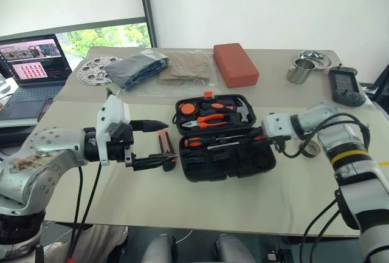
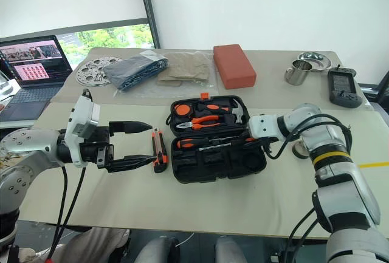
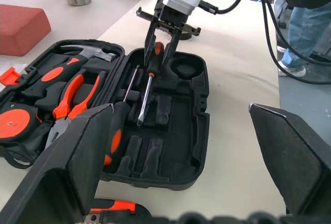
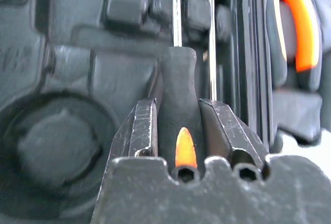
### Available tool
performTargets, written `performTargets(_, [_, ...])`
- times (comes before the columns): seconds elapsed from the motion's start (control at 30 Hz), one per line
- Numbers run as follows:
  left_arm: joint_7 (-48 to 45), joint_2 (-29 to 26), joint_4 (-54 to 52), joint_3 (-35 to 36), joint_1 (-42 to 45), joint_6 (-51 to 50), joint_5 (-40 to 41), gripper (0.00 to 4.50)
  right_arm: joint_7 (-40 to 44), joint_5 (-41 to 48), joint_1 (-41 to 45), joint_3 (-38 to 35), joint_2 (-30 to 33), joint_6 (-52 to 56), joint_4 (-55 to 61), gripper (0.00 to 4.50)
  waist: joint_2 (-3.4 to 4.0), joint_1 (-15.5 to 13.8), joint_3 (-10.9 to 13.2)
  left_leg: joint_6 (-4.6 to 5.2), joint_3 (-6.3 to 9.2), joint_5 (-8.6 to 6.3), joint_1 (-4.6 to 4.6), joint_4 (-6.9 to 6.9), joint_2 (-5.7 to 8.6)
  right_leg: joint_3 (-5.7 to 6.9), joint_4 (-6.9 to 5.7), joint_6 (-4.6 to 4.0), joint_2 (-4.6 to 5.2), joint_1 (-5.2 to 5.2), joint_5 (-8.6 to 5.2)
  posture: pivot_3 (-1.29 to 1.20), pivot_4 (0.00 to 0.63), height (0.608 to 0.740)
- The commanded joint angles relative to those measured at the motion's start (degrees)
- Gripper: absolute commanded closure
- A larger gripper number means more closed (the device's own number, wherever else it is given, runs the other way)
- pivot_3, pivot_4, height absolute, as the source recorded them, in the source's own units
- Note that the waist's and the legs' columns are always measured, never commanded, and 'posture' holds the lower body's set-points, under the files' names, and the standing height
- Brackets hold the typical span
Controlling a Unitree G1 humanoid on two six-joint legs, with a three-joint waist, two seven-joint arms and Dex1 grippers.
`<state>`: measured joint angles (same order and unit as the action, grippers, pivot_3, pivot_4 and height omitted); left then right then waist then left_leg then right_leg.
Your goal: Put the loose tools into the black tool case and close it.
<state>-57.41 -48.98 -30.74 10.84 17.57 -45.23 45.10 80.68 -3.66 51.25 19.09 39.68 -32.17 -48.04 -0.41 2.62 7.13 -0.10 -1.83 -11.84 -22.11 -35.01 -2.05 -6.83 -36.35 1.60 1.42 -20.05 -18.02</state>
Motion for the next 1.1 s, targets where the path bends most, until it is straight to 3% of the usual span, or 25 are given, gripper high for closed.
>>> performTargets(0.03, [0.1,-1.0,-1.2,0.6,0.3,0.9,0.6,0.0,1.4,0.3,1.4,-0.7,-0.7,-0.9,-0.2,3.6,0.01,0.0,0.0,0.0,0.01,0.0,0.0,0.01,0.0,0.02,0.0,0.0,0.01,0.0,0.0,0.0,0.15,0.727])
performTargets(0.1, [0.1,-1.0,-1.0,0.3,0.5,1.1,0.5,0.0,1.6,0.4,1.2,-1.0,-0.9,0.1,-0.3,3.6,0.01,0.0,0.0,0.0,0.03,0.0,0.0,0.01,0.0,0.04,0.0,0.0,0.01,0.0,0.0,0.0,0.15,0.727])
performTargets(0.17, [0.0,-1.0,-0.8,0.1,0.5,1.2,0.5,0.0,1.7,-0.1,0.8,-0.8,-0.5,1.4,0.1,2.6,0.01,-0.1,0.0,0.0,0.04,0.0,0.0,0.02,0.0,0.05,-0.01,0.0,0.02,0.0,0.0,0.0,0.15,0.727])
performTargets(0.4, [-0.3,-0.9,-0.1,-0.7,1.4,1.5,0.3,0.0,-0.2,2.7,1.1,-4.7,-0.8,2.7,1.8,0.39,0.02,-0.1,0.0,0.0,0.1,0.0,-0.01,0.03,0.01,0.11,-0.04,0.0,0.03,0.0,0.0,0.0,0.15,0.727])
performTargets(0.5, [-0.7,-0.9,0.4,-1.0,2.3,1.6,0.4,0.0,0.2,4.6,1.0,-6.7,0.0,4.6,3.1,0.39,0.02,-0.1,0.0,0.0,0.1,0.0,-0.02,-0.01,0.02,0.09,-0.12,0.0,0.03,-0.02,0.0,0.0,0.15,0.727])
performTargets(0.6, [-1.5,-1.0,1.4,-1.8,2.8,2.2,-0.4,0.0,0.3,10.5,-1.4,-10.6,-0.3,14.4,8.4,0.39,0.02,-0.1,0.0,-0.01,0.09,0.0,0.0,-0.04,0.04,0.07,-0.3,0.0,0.03,-0.04,0.0,0.0,0.15,0.727])
performTargets(0.7, [-2.0,-1.0,1.9,-2.3,3.1,2.6,-0.7,0.0,-1.2,15.7,-5.7,-13.6,-1.6,24.1,15.6,1.05,0.02,0.0,0.0,-0.01,0.12,0.0,0.02,-0.05,0.02,0.09,-0.37,-0.01,0.0,-0.05,-0.01,0.0,0.15,0.727])
performTargets(0.87, [-2.7,-1.0,2.8,-3.2,3.8,3.0,-1.1,0.0,-6.0,20.6,-11.8,-16.6,-5.5,33.4,22.3,2.77,0.02,0.1,0.0,-0.01,0.12,0.0,0.01,-0.04,0.02,0.06,-0.38,-0.01,-0.02,-0.08,-0.01,0.0,0.15,0.727])
performTargets(1.03, [-3.4,-1.5,3.2,-3.3,4.3,3.0,-1.5,0.0,-12.3,20.7,-12.3,-18.1,-9.5,36.5,21.9,4.47,0.02,0.1,0.0,-0.03,0.1,0.02,0.01,-0.07,0.07,0.02,-0.4,-0.01,-0.03,-0.12,-0.02,0.0,0.15,0.727])
performTargets(1.1, [-3.5,-1.6,3.2,-3.1,4.4,2.9,-1.5,0.0,-13.5,20.6,-12.4,-18.2,-10.2,37.4,21.6,4.47,0.02,0.0,0.0,-0.03,0.1,0.02,0.01,-0.08,0.07,0.05,-0.4,-0.01,-0.04,-0.12,-0.02,0.0,0.15,0.727])
